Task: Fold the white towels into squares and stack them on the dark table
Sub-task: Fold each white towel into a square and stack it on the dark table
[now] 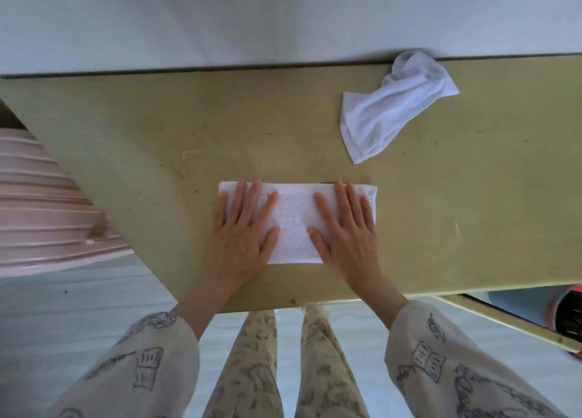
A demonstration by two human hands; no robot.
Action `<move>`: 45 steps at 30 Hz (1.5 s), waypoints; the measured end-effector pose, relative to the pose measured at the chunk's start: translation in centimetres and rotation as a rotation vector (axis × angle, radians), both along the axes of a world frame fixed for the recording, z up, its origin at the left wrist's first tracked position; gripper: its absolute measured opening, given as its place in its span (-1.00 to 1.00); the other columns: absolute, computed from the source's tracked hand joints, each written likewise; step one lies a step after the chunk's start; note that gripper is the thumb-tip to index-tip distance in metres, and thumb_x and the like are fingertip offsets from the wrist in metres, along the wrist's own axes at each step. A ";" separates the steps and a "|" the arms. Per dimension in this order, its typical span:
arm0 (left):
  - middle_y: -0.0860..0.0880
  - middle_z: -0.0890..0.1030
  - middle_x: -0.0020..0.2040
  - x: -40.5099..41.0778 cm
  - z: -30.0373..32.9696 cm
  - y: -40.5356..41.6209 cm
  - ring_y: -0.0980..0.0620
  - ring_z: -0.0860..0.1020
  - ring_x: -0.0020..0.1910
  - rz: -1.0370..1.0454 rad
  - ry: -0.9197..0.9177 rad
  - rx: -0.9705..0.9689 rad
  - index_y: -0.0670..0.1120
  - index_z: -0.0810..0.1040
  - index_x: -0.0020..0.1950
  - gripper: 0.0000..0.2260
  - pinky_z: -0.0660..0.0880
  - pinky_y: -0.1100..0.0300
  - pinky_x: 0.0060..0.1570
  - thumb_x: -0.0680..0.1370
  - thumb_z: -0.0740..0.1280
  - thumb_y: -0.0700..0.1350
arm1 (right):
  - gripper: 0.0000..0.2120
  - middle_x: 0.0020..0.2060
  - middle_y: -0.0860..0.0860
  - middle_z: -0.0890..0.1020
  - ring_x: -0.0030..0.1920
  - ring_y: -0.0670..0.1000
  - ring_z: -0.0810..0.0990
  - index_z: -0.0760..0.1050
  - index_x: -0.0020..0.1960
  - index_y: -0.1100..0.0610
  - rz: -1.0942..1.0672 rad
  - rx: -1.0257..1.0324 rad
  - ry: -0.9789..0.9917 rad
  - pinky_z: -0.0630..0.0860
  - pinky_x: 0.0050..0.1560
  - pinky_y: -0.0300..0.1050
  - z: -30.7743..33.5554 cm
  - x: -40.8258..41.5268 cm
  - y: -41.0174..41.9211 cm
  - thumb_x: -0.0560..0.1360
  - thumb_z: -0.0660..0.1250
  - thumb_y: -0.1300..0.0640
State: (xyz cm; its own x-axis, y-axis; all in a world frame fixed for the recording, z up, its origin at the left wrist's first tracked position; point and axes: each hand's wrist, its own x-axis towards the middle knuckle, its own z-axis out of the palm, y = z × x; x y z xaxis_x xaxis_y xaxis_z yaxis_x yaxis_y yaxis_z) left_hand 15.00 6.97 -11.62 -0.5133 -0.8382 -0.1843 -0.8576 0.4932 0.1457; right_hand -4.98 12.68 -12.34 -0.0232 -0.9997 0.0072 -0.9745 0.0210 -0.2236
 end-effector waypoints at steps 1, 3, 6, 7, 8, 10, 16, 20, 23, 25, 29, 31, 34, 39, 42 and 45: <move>-0.14 0.19 0.50 0.1 0.0 0.0 -0.14 0.12 0.49 -0.005 -0.012 -0.009 -0.01 0.19 0.48 -0.51 0.00 -0.14 0.45 0.58 0.02 0.12 | -0.48 0.44 0.21 0.27 0.46 0.17 0.20 0.29 0.43 0.05 0.005 0.009 0.026 0.13 0.45 0.13 0.0 -0.1 0.0 0.55 0.10 -0.15; -0.14 0.20 0.49 -0.1 -0.1 0.0 -0.15 0.14 0.48 0.005 -0.022 -0.034 0.00 0.20 0.48 -0.51 0.01 -0.16 0.44 0.58 0.01 0.13 | -0.45 0.45 0.20 0.24 0.47 0.17 0.17 0.25 0.46 0.02 -0.001 0.025 0.065 0.11 0.45 0.15 -0.2 -0.1 -0.1 0.54 0.06 -0.20; -0.15 0.20 0.49 -0.2 -0.1 0.0 -0.16 0.14 0.48 -0.001 -0.019 -0.018 -0.01 0.22 0.47 -0.51 0.03 -0.18 0.43 0.58 -0.02 0.14 | -0.43 0.47 0.19 0.21 0.48 0.19 0.12 0.20 0.47 -0.01 -0.013 0.066 0.092 0.08 0.44 0.18 -0.4 0.0 0.1 0.53 0.05 -0.23; -0.15 0.20 0.49 -0.1 -0.1 -0.2 -0.16 0.14 0.48 0.004 -0.007 -0.009 0.00 0.21 0.47 -0.52 0.03 -0.17 0.43 0.58 -0.02 0.13 | -0.42 0.47 0.19 0.20 0.48 0.19 0.11 0.19 0.48 -0.01 -0.012 0.074 0.093 0.07 0.44 0.19 -0.3 -0.1 0.0 0.52 0.05 -0.23; -0.15 0.20 0.49 -0.1 0.0 -0.3 -0.15 0.12 0.48 0.014 0.023 0.006 0.00 0.19 0.48 -0.52 0.01 -0.16 0.43 0.59 -0.02 0.11 | -0.41 0.47 0.19 0.19 0.48 0.20 0.10 0.18 0.48 -0.01 -0.009 0.085 0.093 0.06 0.44 0.19 -0.3 -0.1 -0.1 0.52 0.05 -0.23; -0.18 0.24 0.47 0.0 0.5 -0.4 -0.12 0.12 0.47 0.073 0.181 0.031 -0.06 0.17 0.47 -0.56 0.00 -0.09 0.44 0.59 -0.01 0.00 | -0.41 0.48 0.19 0.18 0.48 0.20 0.09 0.17 0.48 0.00 -0.004 0.109 0.083 0.03 0.43 0.19 -0.1 -0.1 -0.1 0.52 0.04 -0.22; -0.19 0.50 0.12 1.1 3.8 -1.3 -0.20 0.40 0.15 0.820 0.255 -0.021 -0.18 0.46 0.17 -0.78 0.22 -0.06 0.16 0.55 0.23 -0.15 | -0.49 0.46 0.18 0.24 0.46 0.18 0.11 0.25 0.44 0.07 0.102 0.082 0.053 -0.01 0.41 0.26 1.1 0.9 -1.1 0.56 0.01 -0.12; -0.14 0.44 0.16 1.2 4.2 -1.7 -0.14 0.33 0.19 0.939 0.134 0.221 -0.12 0.47 0.16 -0.66 0.16 -0.01 0.14 0.52 0.28 0.09 | -0.50 0.45 0.17 0.25 0.46 0.18 0.18 0.27 0.43 0.09 0.176 0.103 0.032 0.02 0.41 0.26 0.6 3.3 -2.6 0.56 0.02 -0.09; -0.13 0.41 0.18 0.8 4.3 -2.1 -0.14 0.31 0.22 0.972 0.124 0.299 -0.10 0.50 0.13 -0.65 0.17 -0.01 0.17 0.49 0.31 0.12 | -0.49 0.46 0.14 0.26 0.46 0.16 0.20 0.25 0.44 0.08 0.188 0.112 0.057 0.03 0.42 0.25 0.2 3.5 -2.9 0.55 0.03 -0.10; -0.14 0.40 0.19 0.4 4.7 -2.6 -0.15 0.31 0.23 0.998 0.117 0.350 -0.11 0.53 0.10 -0.68 0.18 -0.02 0.20 0.50 0.31 0.09 | -0.47 0.47 0.12 0.23 0.48 0.14 0.16 0.21 0.47 0.06 0.188 0.123 0.058 0.02 0.43 0.24 0.2 3.5 -2.8 0.55 0.02 -0.12; -0.12 0.50 0.10 -0.3 5.5 -3.0 -0.14 0.45 0.11 0.880 -0.006 0.343 -0.11 0.53 0.07 -0.75 0.22 0.02 0.13 0.56 0.20 0.03 | -0.46 0.49 0.10 0.18 0.49 0.13 0.10 0.14 0.49 0.04 0.182 0.159 0.044 -0.01 0.43 0.24 0.4 3.7 -2.7 0.56 -0.01 -0.14; -0.10 0.57 0.02 -0.4 5.9 -3.0 -0.14 0.51 0.02 0.840 0.024 0.349 -0.13 0.48 0.10 -0.76 0.30 0.06 0.06 0.57 0.17 -0.01 | -0.46 0.50 0.09 0.16 0.50 0.12 0.08 0.13 0.49 0.03 0.179 0.165 0.039 -0.02 0.44 0.23 0.4 3.6 -2.7 0.56 -0.02 -0.14; -0.12 0.58 0.04 0.6 6.0 -3.4 -0.10 0.52 -0.03 1.018 0.363 0.553 -0.19 0.46 0.12 -0.76 0.43 0.09 -0.03 0.52 0.30 -0.10 | -0.46 0.50 0.09 0.16 0.50 0.11 0.07 0.12 0.49 0.03 0.171 0.167 0.029 -0.02 0.43 0.23 0.4 3.7 -2.7 0.56 -0.03 -0.14; -0.12 0.60 0.06 1.2 7.6 -3.6 -0.06 0.58 -0.03 1.132 0.696 0.709 -0.21 0.49 0.21 -0.68 0.53 0.09 -0.07 0.47 0.38 -0.23 | -0.46 0.49 0.10 0.18 0.49 0.12 0.12 0.16 0.48 0.05 0.182 0.192 -0.015 0.00 0.43 0.23 0.9 3.7 -2.9 0.56 -0.01 -0.13; -0.05 0.62 -0.10 0.0 9.4 -3.6 0.01 0.57 -0.17 1.060 0.776 0.793 -0.15 0.56 0.03 -0.87 0.48 0.23 -0.23 0.50 0.34 -0.25 | -0.53 0.43 0.19 0.30 0.43 0.18 0.26 0.25 0.41 0.11 0.169 0.117 -0.165 0.12 0.43 0.23 1.6 2.5 -2.8 0.54 0.07 -0.03; -0.06 0.60 -0.12 -2.6 10.9 -3.1 -0.05 0.58 -0.13 0.989 0.764 0.720 -0.07 0.53 -0.03 -0.90 0.54 0.11 -0.17 0.48 0.36 -0.22 | -0.62 0.33 0.23 0.43 0.30 0.20 0.45 0.41 0.30 0.19 0.047 0.012 -0.374 0.38 0.27 0.05 3.4 0.2 -1.4 0.52 0.10 0.12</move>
State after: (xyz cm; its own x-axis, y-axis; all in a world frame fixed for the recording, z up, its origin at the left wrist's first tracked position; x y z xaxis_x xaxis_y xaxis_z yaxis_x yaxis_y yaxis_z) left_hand 12.35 3.92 -0.76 0.0477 -0.7472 -0.6629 -0.3976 -0.6230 0.6737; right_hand -4.80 11.30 -8.95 0.0239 -0.9997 -0.0053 -0.8255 -0.0168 -0.5642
